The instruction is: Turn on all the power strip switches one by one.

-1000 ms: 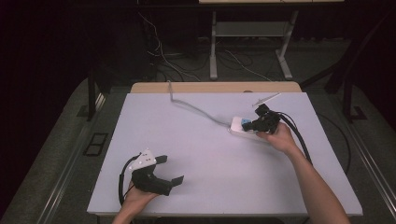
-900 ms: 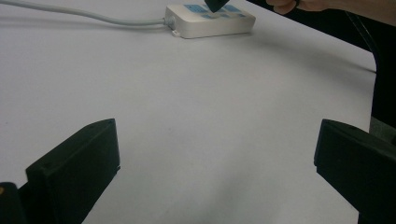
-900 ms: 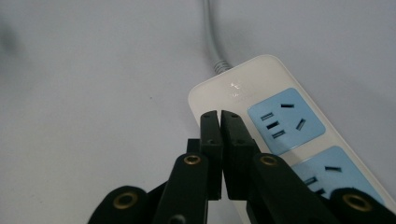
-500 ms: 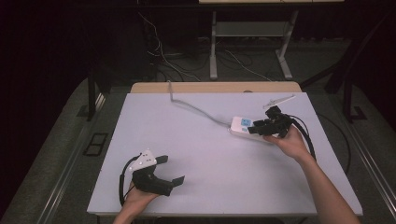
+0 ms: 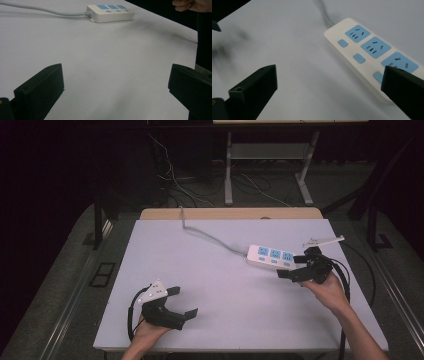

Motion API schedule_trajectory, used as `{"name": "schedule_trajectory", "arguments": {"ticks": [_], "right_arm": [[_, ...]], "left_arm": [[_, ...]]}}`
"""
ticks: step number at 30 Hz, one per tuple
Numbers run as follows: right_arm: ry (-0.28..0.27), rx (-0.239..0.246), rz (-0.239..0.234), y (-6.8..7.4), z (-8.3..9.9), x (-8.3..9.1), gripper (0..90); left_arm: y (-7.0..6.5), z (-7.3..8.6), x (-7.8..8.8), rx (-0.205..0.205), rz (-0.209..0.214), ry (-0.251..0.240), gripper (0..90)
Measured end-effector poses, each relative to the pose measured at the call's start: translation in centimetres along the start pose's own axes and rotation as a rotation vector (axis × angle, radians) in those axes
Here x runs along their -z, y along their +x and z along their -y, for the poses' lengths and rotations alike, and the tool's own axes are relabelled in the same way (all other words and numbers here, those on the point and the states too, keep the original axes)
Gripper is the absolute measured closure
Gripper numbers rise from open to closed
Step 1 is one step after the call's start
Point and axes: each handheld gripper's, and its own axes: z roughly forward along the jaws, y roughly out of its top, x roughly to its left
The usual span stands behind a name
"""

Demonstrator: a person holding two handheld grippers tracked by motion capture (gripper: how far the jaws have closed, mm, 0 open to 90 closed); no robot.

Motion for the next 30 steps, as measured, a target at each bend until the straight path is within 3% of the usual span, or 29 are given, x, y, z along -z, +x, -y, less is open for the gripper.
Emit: {"name": "schedule_trajectory", "arguments": {"ticks": [18, 30], "right_arm": [[-0.071, -0.008, -0.046, 3.0, 5.8, 2.9, 0.4], [-0.098, -0.001, -0.018, 4.1, 9.5, 2.9, 0.4]], "left_arm": [[0.1, 0.0, 0.0, 0.004, 0.002, 0.0, 0.0], [0.1, 0.0, 0.0, 0.002, -0.001, 0.005, 0.0]]}}
